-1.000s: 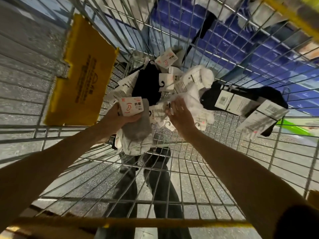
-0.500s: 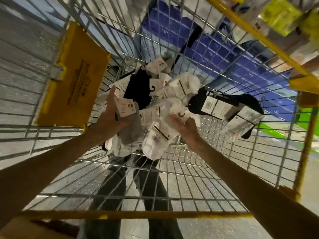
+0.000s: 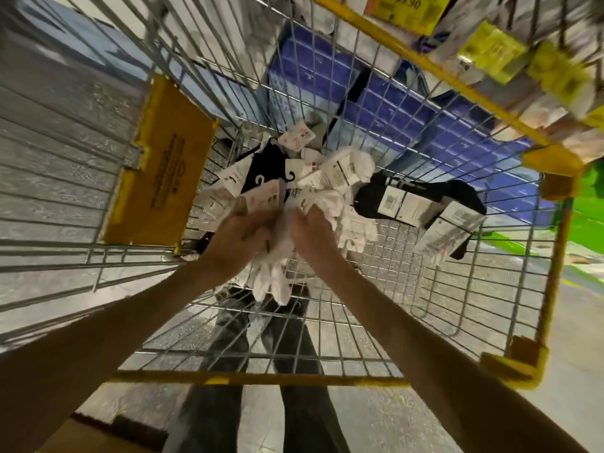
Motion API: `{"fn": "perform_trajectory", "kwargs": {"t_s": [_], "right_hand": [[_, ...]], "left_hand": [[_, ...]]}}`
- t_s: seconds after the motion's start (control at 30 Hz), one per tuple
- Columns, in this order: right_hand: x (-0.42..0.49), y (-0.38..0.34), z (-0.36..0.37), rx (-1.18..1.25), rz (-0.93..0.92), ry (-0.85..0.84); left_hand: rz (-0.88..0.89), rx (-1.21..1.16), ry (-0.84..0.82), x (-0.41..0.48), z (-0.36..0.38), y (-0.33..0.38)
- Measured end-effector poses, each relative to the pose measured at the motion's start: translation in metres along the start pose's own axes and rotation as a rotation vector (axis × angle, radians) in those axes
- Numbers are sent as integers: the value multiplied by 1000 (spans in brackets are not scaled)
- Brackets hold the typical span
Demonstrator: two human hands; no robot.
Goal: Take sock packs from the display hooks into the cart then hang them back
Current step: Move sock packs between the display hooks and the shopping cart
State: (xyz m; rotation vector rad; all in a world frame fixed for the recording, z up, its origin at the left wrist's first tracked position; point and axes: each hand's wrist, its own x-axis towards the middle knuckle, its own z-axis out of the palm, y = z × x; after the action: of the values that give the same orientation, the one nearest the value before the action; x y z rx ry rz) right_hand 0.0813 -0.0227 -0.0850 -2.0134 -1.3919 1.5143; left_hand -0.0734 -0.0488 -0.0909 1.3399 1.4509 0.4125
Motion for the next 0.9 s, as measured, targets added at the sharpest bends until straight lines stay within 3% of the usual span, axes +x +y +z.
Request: {"fn": "perform_trajectory", "kwargs": {"t_s": [0.07, 0.13, 0.2, 0.3, 0.4, 0.5, 0.57, 0.63, 0.77, 0.9], "right_hand": [[-2, -9, 9, -63, -11, -81], [-7, -17, 13, 55, 19, -170], [-8, -16, 14, 215, 65, -288], [-4, 4, 8, 346, 137, -464], [11, 40, 6, 351, 243, -456], [34, 75, 13, -162, 175, -303], [53, 97, 19, -626, -24, -250], [73, 110, 29, -931, -222, -217], [103, 114, 65, -1211, -494, -110], [117, 122, 78, -1456, -406, -151]], "left_hand": [[-80, -255, -72, 2, 5, 5], [-117, -365, -142, 5, 6, 6], [-139, -234, -167, 2, 6, 3], [-171, 96, -46, 0, 6, -23], [-213, 205, -49, 2, 5, -43], [-301, 82, -7, 11, 3, -50], [-352, -46, 14, 19, -5, -57], [-398, -133, 31, 23, -15, -65], [-432, -280, 42, 27, -24, -74], [-443, -334, 31, 28, -24, -79]]}}
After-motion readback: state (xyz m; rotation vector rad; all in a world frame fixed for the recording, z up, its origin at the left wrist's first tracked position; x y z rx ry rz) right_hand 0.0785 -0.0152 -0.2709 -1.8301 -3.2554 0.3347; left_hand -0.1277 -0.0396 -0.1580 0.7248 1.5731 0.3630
